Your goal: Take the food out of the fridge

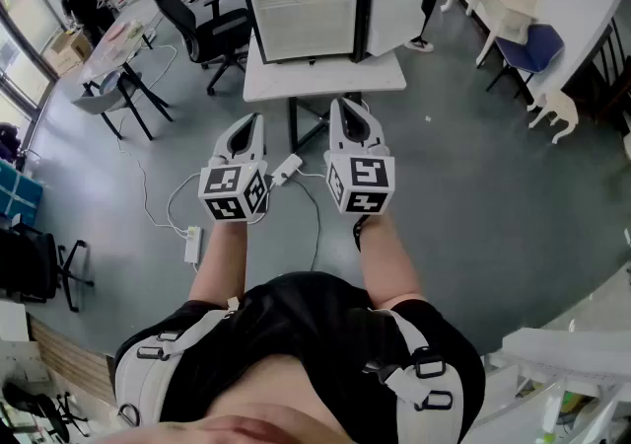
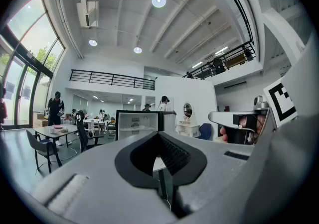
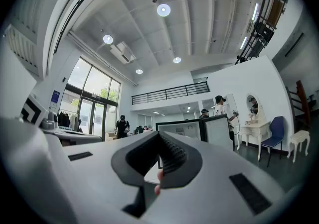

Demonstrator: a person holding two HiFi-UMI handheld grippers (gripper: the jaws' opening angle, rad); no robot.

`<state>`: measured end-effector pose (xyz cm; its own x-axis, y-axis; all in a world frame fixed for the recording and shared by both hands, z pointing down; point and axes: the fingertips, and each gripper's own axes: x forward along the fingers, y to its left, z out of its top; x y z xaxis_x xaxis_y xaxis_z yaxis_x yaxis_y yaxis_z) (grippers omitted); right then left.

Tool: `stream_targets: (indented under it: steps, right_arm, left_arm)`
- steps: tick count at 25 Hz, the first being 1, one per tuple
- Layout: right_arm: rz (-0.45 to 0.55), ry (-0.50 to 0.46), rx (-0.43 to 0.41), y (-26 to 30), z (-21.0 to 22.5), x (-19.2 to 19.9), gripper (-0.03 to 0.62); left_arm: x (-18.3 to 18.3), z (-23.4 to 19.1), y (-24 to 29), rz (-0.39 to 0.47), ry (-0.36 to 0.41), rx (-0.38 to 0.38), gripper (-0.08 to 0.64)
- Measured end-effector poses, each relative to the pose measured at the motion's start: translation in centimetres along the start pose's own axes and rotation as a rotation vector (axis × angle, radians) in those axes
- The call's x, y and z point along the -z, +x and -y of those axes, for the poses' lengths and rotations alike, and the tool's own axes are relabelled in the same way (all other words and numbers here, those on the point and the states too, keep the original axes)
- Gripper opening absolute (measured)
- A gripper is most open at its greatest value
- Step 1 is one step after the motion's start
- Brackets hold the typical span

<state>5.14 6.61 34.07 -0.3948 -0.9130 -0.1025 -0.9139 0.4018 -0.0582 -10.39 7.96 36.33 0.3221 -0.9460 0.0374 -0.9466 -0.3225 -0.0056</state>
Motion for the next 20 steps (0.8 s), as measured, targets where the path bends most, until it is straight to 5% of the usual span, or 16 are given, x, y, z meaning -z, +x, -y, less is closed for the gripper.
stream_targets:
  steps: [20]
  right_arm:
    - [0.005,-0.078,-0.024,-0.7,4.4,0.9,0.008]
  left_arm:
    - [0.6,5.8,3.0,0.014,-0.029,-0.004,-0.003]
